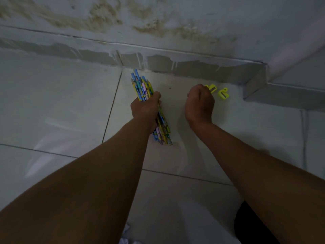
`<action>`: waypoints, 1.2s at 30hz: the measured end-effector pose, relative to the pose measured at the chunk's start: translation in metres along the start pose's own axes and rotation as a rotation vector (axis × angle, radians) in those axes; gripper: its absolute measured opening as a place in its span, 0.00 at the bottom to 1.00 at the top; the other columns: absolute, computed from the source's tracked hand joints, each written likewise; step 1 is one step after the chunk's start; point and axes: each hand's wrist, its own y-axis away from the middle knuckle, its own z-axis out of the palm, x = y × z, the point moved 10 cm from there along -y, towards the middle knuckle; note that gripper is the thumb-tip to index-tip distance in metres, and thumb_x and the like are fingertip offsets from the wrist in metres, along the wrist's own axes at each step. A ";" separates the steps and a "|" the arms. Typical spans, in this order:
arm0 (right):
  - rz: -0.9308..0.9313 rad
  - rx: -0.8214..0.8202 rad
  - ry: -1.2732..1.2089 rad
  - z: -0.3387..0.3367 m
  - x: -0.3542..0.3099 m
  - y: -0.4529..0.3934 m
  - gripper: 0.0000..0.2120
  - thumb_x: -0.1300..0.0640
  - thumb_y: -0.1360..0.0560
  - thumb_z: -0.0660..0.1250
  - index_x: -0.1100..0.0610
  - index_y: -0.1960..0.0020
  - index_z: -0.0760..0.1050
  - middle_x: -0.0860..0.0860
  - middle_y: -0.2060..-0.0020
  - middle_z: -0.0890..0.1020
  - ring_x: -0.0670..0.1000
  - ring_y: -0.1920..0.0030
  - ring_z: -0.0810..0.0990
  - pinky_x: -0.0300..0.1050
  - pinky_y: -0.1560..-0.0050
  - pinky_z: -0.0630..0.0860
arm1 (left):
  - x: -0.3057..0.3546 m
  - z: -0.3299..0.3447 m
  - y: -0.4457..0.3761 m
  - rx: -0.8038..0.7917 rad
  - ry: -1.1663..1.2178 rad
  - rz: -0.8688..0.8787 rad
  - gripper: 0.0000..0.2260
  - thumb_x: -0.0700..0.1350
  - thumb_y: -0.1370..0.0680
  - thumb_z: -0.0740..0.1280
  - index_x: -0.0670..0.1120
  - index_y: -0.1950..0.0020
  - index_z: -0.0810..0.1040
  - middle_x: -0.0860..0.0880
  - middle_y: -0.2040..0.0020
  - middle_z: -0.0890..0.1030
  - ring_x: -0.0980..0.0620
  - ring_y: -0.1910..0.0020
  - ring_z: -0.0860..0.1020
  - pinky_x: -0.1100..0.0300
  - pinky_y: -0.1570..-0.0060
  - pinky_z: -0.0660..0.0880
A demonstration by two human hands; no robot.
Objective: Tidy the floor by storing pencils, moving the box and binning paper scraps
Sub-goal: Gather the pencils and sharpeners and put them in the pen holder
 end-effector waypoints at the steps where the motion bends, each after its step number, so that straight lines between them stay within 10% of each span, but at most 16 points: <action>1: -0.008 0.012 0.024 -0.007 0.004 -0.001 0.18 0.54 0.27 0.50 0.64 0.64 0.72 0.65 0.61 0.78 0.62 0.57 0.75 0.53 0.58 0.65 | -0.002 0.005 0.003 -0.009 -0.004 -0.004 0.07 0.45 0.30 0.75 0.46 0.65 0.80 0.50 0.70 0.81 0.54 0.71 0.78 0.61 0.65 0.77; 9: -0.441 -0.177 0.585 -0.009 0.026 0.024 0.21 0.31 0.31 0.65 0.46 0.48 0.72 0.47 0.56 0.76 0.52 0.57 0.81 0.43 0.64 0.74 | -0.004 0.025 0.010 -0.036 -0.075 0.013 0.06 0.45 0.30 0.75 0.46 0.65 0.81 0.50 0.69 0.81 0.52 0.68 0.80 0.55 0.58 0.80; 14: -0.538 -0.241 0.594 -0.004 0.039 0.031 0.15 0.36 0.27 0.63 0.48 0.52 0.71 0.48 0.58 0.76 0.53 0.57 0.80 0.44 0.64 0.73 | -0.004 0.028 0.010 -0.047 -0.080 0.035 0.07 0.44 0.30 0.75 0.46 0.66 0.80 0.50 0.69 0.81 0.52 0.68 0.79 0.56 0.58 0.79; 25: 0.666 -0.063 -0.609 -0.032 0.082 0.002 0.11 0.57 0.27 0.61 0.58 0.66 0.74 0.55 0.74 0.77 0.50 0.78 0.67 0.37 0.77 0.61 | 0.006 0.051 0.026 -0.083 -0.106 0.074 0.07 0.44 0.29 0.75 0.45 0.65 0.80 0.50 0.70 0.80 0.55 0.72 0.77 0.63 0.68 0.76; 28: 0.752 -0.034 -0.773 -0.034 0.089 -0.001 0.12 0.56 0.26 0.58 0.57 0.67 0.71 0.55 0.73 0.76 0.49 0.77 0.67 0.34 0.77 0.58 | 0.005 0.061 0.031 -0.091 -0.115 0.070 0.07 0.44 0.29 0.75 0.45 0.64 0.80 0.51 0.70 0.80 0.56 0.73 0.77 0.64 0.70 0.75; 36: 0.147 0.014 0.274 -0.080 0.084 -0.030 0.11 0.49 0.24 0.64 0.49 0.42 0.73 0.55 0.47 0.79 0.61 0.46 0.77 0.48 0.53 0.71 | 0.005 0.082 0.037 -0.096 -0.103 0.076 0.06 0.44 0.29 0.74 0.44 0.63 0.80 0.50 0.69 0.80 0.56 0.72 0.77 0.64 0.70 0.76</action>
